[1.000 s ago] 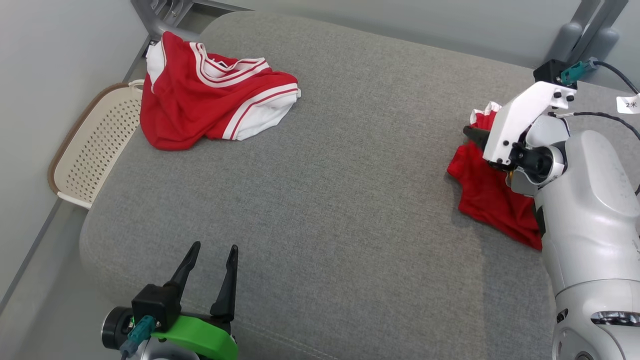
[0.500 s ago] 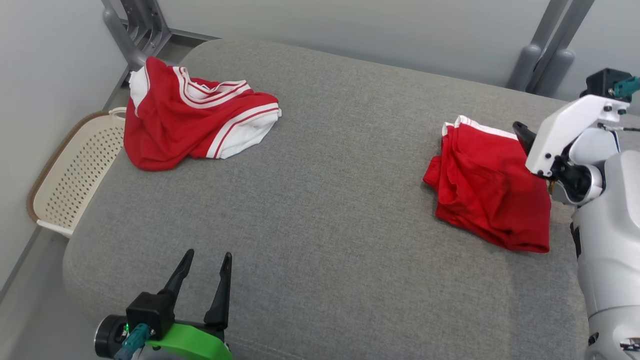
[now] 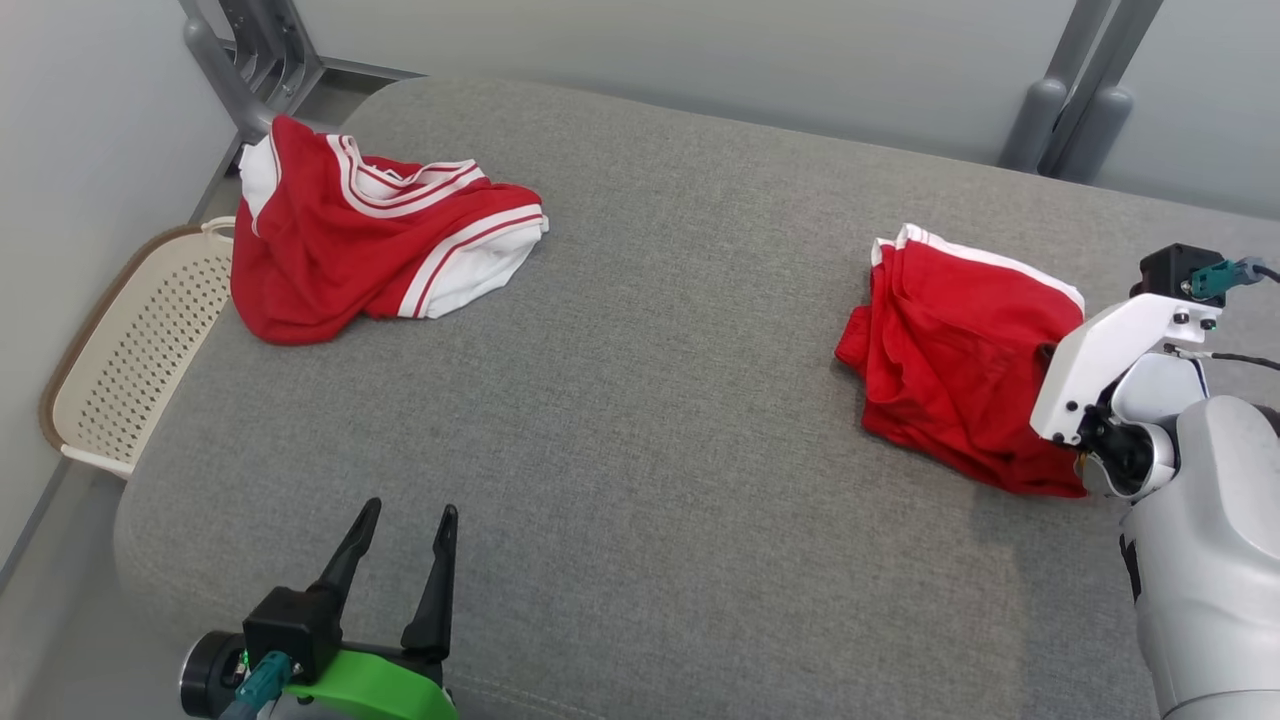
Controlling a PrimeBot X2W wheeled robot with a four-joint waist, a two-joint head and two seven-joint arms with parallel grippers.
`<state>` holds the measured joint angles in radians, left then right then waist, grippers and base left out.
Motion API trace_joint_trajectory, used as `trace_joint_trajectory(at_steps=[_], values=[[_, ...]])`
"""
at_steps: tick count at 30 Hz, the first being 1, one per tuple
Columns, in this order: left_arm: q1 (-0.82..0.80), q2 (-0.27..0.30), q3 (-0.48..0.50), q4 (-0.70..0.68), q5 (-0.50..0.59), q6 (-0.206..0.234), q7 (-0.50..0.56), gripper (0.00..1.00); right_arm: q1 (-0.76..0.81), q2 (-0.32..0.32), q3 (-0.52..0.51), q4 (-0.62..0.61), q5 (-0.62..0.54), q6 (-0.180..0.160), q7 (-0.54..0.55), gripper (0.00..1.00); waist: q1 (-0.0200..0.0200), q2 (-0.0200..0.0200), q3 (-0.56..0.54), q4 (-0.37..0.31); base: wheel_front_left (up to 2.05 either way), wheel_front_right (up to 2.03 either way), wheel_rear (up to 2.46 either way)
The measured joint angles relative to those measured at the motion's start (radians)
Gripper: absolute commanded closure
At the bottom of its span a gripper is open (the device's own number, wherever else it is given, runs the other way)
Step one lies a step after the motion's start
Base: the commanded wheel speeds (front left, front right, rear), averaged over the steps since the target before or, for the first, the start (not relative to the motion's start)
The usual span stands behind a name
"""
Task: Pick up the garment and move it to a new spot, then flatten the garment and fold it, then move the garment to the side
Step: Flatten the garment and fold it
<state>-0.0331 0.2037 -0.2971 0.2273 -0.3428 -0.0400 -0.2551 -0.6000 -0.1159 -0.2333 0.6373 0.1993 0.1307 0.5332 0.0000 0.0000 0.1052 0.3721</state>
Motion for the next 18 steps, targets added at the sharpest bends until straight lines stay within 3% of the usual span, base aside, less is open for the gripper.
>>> trace_joint_trajectory(at_steps=[18], values=[[-0.003,-0.001,-0.004,0.006,-0.017,0.009,-0.001,0.00,0.001,0.046,0.146,0.062,0.010,0.000,0.019,1.00,0.0000,0.0000,0.016,0.048,0.00,0.00,0.00]])
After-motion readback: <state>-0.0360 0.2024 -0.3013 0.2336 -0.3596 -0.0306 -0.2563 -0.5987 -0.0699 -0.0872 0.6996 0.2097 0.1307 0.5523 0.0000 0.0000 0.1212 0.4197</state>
